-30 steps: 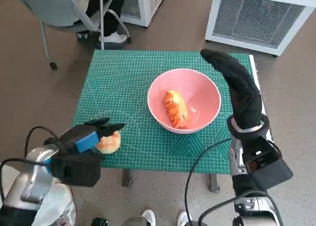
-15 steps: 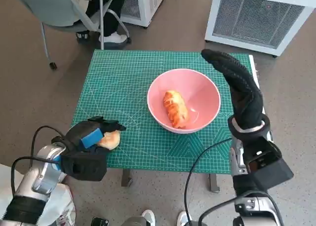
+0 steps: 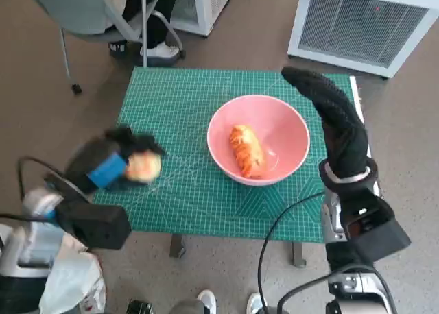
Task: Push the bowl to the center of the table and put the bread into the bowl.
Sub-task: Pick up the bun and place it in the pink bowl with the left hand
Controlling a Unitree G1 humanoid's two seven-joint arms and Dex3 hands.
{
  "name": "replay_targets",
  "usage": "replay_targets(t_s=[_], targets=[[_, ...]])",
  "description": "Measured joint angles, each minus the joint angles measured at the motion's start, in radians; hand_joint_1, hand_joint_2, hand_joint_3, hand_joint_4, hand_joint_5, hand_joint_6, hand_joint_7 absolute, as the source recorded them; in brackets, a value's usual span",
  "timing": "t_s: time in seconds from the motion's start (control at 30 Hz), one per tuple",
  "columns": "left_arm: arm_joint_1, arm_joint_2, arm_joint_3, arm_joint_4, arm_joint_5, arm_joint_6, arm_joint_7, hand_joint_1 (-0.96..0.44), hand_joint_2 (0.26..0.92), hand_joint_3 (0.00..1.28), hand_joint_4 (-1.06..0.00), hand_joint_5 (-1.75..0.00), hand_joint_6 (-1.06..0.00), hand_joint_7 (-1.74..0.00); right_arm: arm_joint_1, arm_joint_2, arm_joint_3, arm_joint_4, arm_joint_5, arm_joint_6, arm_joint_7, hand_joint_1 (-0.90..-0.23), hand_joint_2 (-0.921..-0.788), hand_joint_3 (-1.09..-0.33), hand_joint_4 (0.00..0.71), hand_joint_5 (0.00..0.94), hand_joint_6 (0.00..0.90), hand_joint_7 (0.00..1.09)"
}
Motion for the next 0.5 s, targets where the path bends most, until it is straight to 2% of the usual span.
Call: replay_targets(t_s=[0.27,0.5], targets=[[-0.19,-0.1,-0.037,-0.041,0.005,0.028,0.026,0.0,0.921,0.13,-0.59,-1.2,-0.58,-1.28,-0.005,0.003,0.002,0.013,0.003,0.0,0.016,-0.562,-0.921,-0.836,0.234,0.221,-0.001,0.76],[-0.368,-0.199,-0.133,0.042,0.042,0.001,0.047,0.0,0.92,0.1,-0.63,-1.15,-0.62,-1.26,-0.006,0.005,0.002,0.011,0.008,0.002,0.026,-0.569,-0.921,-0.835,0.227,0.234,-0.001,0.75]])
